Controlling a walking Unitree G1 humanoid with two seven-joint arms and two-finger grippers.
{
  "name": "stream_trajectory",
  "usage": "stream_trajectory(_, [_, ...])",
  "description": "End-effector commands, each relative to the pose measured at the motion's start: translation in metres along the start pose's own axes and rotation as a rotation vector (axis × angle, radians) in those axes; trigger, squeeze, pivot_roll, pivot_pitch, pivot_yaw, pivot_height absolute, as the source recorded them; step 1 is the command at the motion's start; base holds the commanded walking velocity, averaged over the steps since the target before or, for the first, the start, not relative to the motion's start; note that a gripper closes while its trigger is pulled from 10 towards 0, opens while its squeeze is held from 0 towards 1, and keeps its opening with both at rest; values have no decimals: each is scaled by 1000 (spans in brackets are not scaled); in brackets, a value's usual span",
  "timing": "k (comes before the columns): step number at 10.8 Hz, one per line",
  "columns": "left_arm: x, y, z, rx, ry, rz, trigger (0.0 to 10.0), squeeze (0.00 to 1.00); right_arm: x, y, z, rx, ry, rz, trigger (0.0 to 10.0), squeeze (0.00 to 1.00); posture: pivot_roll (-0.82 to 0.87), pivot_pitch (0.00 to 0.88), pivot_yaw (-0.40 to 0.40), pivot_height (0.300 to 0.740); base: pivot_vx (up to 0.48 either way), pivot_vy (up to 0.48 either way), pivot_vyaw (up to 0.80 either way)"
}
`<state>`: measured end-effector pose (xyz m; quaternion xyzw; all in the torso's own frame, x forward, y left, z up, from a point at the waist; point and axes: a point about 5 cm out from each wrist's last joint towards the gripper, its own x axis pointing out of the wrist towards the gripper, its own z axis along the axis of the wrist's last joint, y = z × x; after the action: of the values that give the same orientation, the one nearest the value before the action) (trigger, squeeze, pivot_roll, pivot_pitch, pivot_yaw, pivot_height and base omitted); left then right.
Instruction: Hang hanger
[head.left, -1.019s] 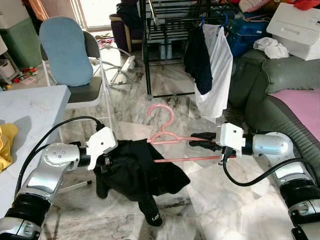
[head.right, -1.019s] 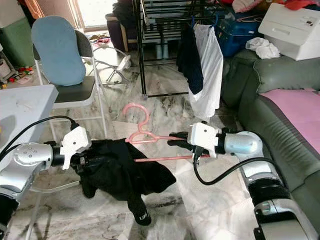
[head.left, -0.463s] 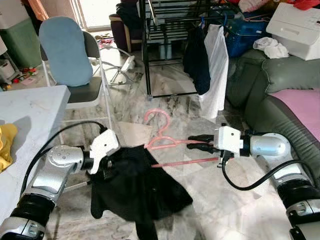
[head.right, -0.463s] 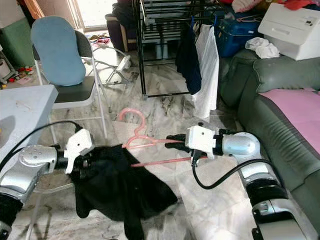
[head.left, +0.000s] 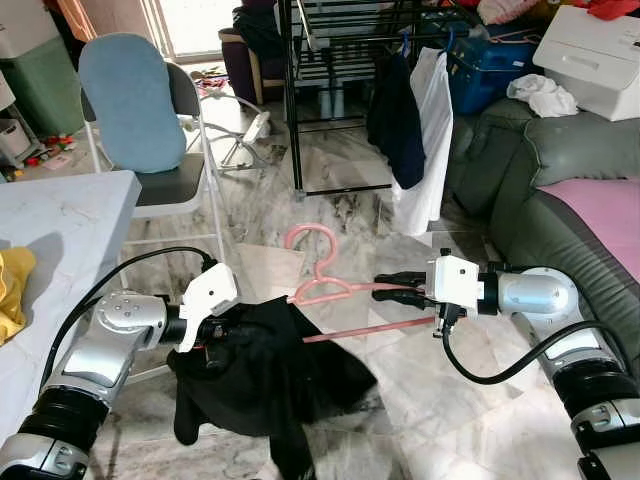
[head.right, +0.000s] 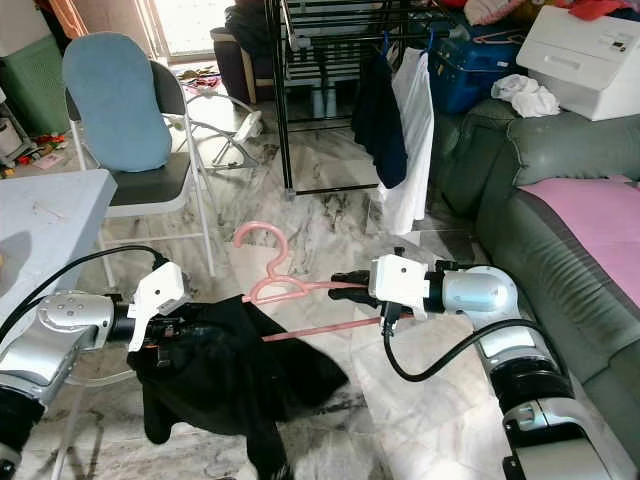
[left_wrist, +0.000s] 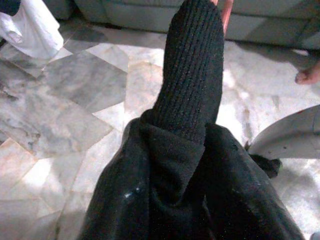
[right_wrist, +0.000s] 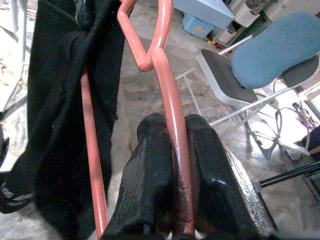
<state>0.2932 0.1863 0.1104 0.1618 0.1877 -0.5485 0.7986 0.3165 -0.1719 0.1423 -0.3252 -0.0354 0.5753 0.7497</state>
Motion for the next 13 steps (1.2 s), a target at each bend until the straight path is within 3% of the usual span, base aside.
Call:
stream_trajectory(1, [3, -3, 4, 4, -18, -34, 0, 0, 0, -14, 13, -43, -53, -54, 10000, 0, -43, 0, 49, 740, 0, 0, 0])
stream_trajectory(7, [5, -7, 3, -41, -27, -61, 0, 0, 1, -20, 13, -144, -15, -62, 10000, 0, -45, 0, 51, 740, 0, 0, 0])
stream_trajectory(9, [7, 0, 5, -41, -83, 27, 0, 0, 3, -20, 10, -146, 6, -62, 10000, 0, -41, 0, 44, 740, 0, 0, 0])
stream_trajectory(10, [3, 7, 5, -26, -96, 94, 0, 0, 1, -19, 4, -85, 31, -34, 10000, 1000, -41, 0, 43, 740, 0, 0, 0])
stream_trajectory(13, [-4, 7, -6, -37, -93, 149, 0, 0, -16, -30, -2, -43, 97, -81, 10000, 1000, -55, 0, 50, 740, 0, 0, 0])
